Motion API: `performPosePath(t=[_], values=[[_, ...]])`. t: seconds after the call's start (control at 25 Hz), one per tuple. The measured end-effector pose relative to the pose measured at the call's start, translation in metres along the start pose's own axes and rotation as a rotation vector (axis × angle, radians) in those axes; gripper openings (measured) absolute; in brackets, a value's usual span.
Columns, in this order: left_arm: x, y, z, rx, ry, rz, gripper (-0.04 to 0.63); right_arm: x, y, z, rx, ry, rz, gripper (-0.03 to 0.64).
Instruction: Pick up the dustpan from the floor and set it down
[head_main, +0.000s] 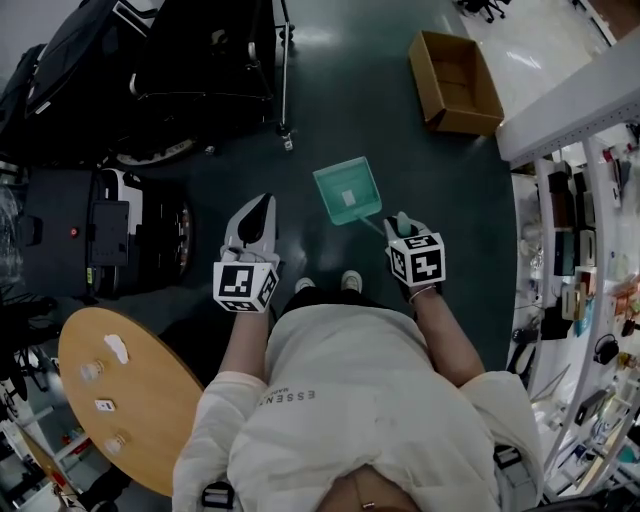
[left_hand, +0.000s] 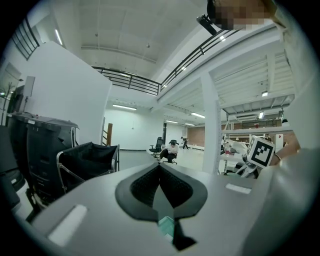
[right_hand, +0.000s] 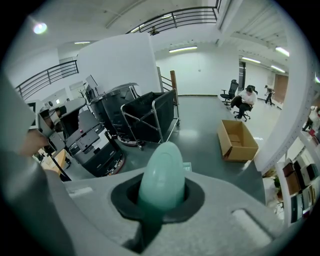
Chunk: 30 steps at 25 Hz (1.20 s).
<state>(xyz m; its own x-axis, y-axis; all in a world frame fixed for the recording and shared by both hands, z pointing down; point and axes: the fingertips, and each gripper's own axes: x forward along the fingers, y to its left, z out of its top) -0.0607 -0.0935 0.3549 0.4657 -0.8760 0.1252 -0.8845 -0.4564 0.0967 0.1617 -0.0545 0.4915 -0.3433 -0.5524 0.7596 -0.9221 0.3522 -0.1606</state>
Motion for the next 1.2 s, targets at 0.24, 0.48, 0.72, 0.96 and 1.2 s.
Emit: performPosePath(t=[0.24, 0.48, 0.72, 0.96, 1.2], values=[[0.003, 0.013, -0.002, 0.025, 0.0, 0.058, 0.008, 0.012, 0.0, 0.024, -0.009, -0.028, 0.037, -0.002], [0.018, 0.03, -0.008, 0.048, 0.02, 0.091, 0.008, 0.033, -0.008, 0.054, -0.025, -0.068, 0.054, -0.002], [0.054, 0.076, -0.01, 0.029, -0.009, 0.106, 0.008, 0.09, -0.01, 0.081, -0.01, -0.015, 0.041, 0.0], [0.11, 0.122, -0.03, -0.022, 0.024, 0.096, 0.008, 0.172, -0.024, 0.09, 0.067, 0.062, -0.014, 0.0], [0.146, 0.173, -0.088, -0.083, 0.111, 0.092, 0.008, 0.26, -0.021, 0.075, 0.146, 0.151, -0.057, 0.001]])
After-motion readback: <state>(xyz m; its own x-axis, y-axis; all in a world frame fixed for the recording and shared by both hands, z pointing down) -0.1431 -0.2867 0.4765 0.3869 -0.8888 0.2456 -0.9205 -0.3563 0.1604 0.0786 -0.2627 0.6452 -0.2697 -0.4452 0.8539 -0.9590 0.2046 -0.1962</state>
